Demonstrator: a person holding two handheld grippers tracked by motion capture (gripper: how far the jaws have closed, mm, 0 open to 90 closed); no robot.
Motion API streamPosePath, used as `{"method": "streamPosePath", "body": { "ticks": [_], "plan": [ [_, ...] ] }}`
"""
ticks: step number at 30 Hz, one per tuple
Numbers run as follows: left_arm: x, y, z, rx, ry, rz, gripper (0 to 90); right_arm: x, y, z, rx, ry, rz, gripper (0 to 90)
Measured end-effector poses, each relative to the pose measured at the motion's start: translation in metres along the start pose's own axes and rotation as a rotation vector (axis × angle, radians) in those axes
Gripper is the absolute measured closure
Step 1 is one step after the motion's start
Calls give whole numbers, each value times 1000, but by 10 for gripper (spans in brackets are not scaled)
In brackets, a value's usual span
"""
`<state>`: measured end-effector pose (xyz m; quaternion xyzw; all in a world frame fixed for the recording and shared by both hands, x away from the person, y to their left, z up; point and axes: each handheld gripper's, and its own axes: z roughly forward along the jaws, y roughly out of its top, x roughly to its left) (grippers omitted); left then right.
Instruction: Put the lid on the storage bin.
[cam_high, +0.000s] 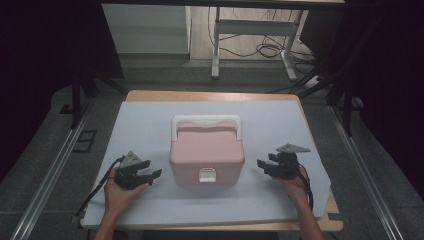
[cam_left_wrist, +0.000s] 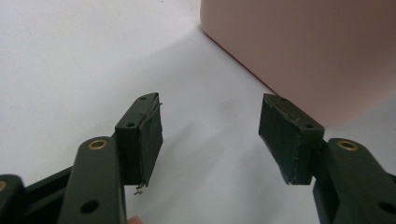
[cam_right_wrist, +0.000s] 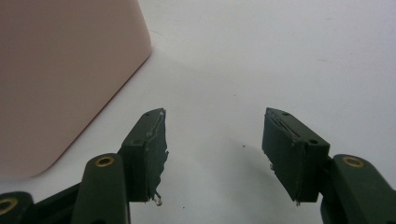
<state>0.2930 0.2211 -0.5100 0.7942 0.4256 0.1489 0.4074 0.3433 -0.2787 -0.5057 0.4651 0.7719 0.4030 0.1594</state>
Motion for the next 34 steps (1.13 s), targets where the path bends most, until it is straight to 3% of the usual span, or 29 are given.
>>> {"method": "streamPosePath", "body": {
  "ticks": [34],
  "plan": [
    [-1, 0, -4, -9, -6, -4, 397, -5, -2, -7, -17, 13, -3, 412]
  ]
}}
